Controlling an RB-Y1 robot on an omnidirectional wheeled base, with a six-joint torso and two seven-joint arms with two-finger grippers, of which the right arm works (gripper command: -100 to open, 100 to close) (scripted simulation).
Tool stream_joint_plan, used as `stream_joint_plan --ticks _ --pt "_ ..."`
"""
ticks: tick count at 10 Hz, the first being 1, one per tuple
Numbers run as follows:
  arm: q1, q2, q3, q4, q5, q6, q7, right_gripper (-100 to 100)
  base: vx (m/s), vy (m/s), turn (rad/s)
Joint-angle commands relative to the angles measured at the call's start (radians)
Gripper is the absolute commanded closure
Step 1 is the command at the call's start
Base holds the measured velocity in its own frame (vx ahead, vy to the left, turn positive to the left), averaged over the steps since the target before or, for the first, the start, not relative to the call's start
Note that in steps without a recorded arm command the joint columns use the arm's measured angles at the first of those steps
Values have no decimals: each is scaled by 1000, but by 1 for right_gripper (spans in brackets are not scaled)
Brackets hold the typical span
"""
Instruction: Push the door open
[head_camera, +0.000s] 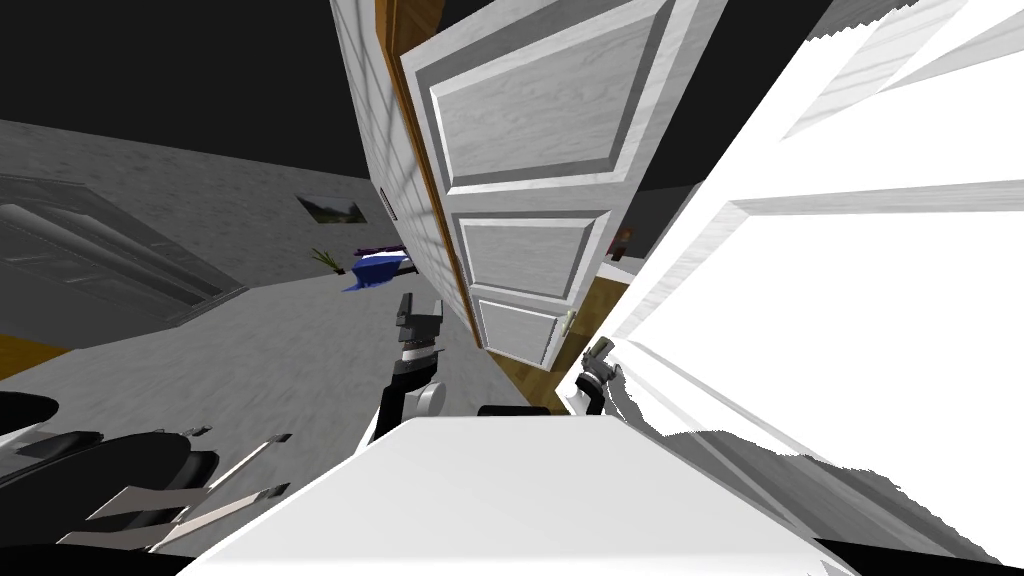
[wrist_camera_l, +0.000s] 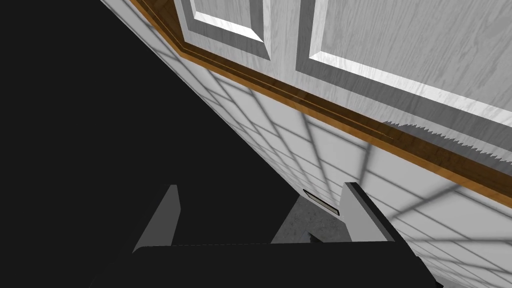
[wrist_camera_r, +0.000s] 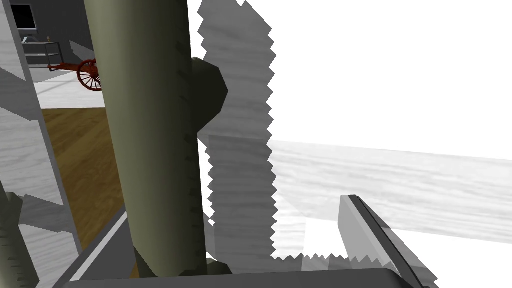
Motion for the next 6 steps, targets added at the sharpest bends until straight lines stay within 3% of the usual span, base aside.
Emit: stream_joint_plan --ticks 1,3,6 --pt "8 -28 -26 17 -9 -26 -2 100 4 -49 31" --pt "6 -31 -35 21 -16 -33 1 100 29 -72 48" --pt "6 -31 -35 21 -16 -33 1 100 6 -8 -4"
